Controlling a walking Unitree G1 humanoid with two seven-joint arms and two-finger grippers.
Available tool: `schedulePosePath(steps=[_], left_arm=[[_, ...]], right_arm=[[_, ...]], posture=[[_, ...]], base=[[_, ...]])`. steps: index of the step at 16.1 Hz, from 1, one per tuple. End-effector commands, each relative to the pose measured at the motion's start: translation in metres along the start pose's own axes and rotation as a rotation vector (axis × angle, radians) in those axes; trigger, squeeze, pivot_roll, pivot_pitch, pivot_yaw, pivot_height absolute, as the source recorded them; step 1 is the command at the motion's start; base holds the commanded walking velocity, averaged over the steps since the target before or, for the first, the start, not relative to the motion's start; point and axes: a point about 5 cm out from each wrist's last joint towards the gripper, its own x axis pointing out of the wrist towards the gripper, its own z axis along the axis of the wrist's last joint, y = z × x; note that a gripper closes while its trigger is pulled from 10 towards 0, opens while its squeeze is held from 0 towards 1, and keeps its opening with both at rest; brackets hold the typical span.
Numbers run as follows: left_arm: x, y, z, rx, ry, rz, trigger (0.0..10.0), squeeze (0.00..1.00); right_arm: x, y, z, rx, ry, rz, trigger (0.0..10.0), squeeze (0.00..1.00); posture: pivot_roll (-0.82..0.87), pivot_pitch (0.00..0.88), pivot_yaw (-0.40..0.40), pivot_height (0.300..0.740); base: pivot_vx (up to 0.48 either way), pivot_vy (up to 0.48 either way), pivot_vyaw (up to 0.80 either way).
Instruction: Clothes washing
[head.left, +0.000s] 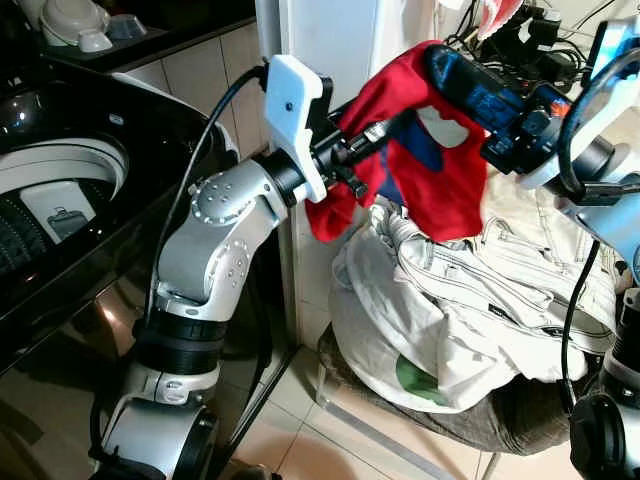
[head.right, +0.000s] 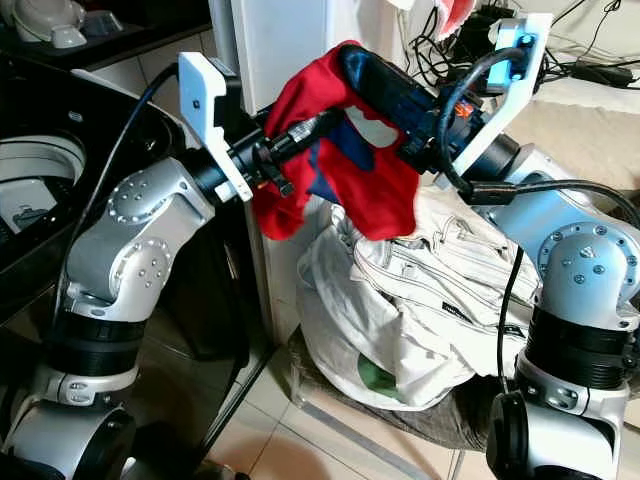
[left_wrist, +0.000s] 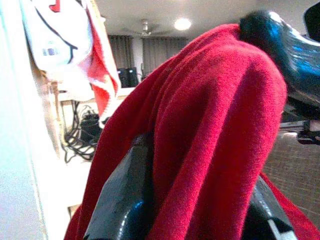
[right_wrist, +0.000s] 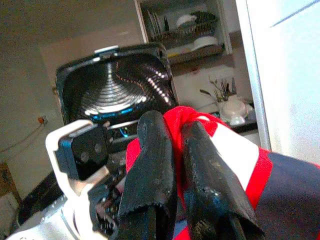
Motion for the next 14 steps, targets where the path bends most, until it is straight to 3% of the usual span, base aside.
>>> schedulePosePath(steps=[1, 2, 3, 5, 6, 7, 8, 10, 11, 12, 13, 14], left_arm=[[-0.003, 0.013, 0.005, 0.022, -0.006, 0.068, 0.0, 0.00], [-0.004, 0.015, 0.005, 0.029, -0.001, 0.081, 0.0, 0.00], [-0.005, 0.019, 0.004, 0.038, 0.004, 0.105, 0.0, 0.00], [-0.020, 0.070, 0.021, 0.206, 0.040, 0.344, 0.0, 0.00], [-0.026, 0.086, 0.031, 0.266, 0.050, 0.418, 0.0, 0.00], [-0.047, 0.127, 0.065, 0.466, 0.085, 0.602, 0.0, 0.00], [-0.060, 0.145, 0.083, 0.581, 0.142, 0.690, 0.0, 0.00], [-0.076, 0.164, 0.101, 0.750, 0.259, 0.781, 0.0, 0.00], [-0.092, 0.181, 0.105, 0.811, 0.439, 0.836, 0.0, 0.00], [-0.101, 0.190, 0.108, 0.856, 0.514, 0.886, 0.4, 0.00], [-0.125, 0.203, 0.100, 0.834, 0.756, 0.907, 10.0, 0.06], [-0.146, 0.209, 0.089, 0.774, 0.929, 0.906, 10.0, 1.00]], right_arm=[[0.000, 0.004, 0.004, -0.050, 0.003, 0.014, 5.0, 0.62], [0.000, 0.004, 0.003, -0.049, 0.007, 0.002, 10.0, 0.99], [0.000, 0.003, 0.002, -0.040, 0.011, -0.006, 10.0, 1.00], [0.001, 0.001, -0.005, -0.110, 0.090, -0.038, 10.0, 1.00], [0.001, 0.002, -0.009, -0.135, 0.121, -0.034, 10.0, 0.37], [0.005, 0.009, -0.018, -0.177, 0.180, 0.004, 10.0, 0.00], [0.010, 0.015, -0.022, -0.173, 0.183, 0.025, 10.0, 0.00], [0.020, 0.022, -0.029, -0.174, 0.195, 0.044, 10.0, 0.00], [0.029, 0.025, -0.037, -0.178, 0.222, 0.046, 10.0, 0.00], [0.034, 0.026, -0.042, -0.190, 0.243, 0.042, 10.0, 0.00], [0.043, 0.027, -0.054, -0.231, 0.299, 0.034, 10.0, 0.00], [0.047, 0.029, -0.060, -0.253, 0.331, 0.036, 10.0, 0.00]], posture=[[-0.05, 0.000, 0.011, 0.740], [-0.05, 0.000, 0.011, 0.740], [-0.05, 0.000, 0.011, 0.740], [-0.04, 0.000, 0.013, 0.740], [-0.04, 0.000, 0.013, 0.740], [-0.04, 0.000, 0.017, 0.740], [-0.04, 0.000, 0.020, 0.740], [-0.04, 0.000, 0.024, 0.740], [-0.03, 0.000, 0.024, 0.740], [-0.03, 0.000, 0.027, 0.740], [-0.03, 0.000, 0.032, 0.740], [-0.03, 0.000, 0.036, 0.740]], base=[[0.000, 0.000, 0.00], [0.000, 0.000, 0.00], [0.000, 0.000, 0.00], [0.000, 0.000, 0.00], [0.000, 0.000, 0.00], [0.000, 0.000, 0.00], [0.000, 0.000, 0.00], [0.000, 0.000, 0.00], [0.000, 0.000, 0.00], [0.000, 0.000, 0.00], [0.000, 0.000, 0.00], [0.000, 0.000, 0.00]])
